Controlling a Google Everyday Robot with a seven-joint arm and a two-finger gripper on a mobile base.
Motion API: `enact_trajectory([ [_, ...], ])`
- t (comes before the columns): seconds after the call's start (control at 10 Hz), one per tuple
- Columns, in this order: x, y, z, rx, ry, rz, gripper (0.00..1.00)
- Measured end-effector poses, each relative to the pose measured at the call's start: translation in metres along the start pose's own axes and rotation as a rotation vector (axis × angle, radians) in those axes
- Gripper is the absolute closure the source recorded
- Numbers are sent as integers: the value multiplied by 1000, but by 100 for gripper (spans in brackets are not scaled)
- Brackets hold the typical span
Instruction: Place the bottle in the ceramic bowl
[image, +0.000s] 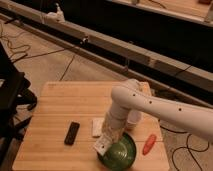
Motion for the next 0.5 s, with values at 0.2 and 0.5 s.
enact_trajectory([
  [0.2,-3,19,5,15,-7,41,99],
  [0.5,-2,30,7,48,-21,92,80],
])
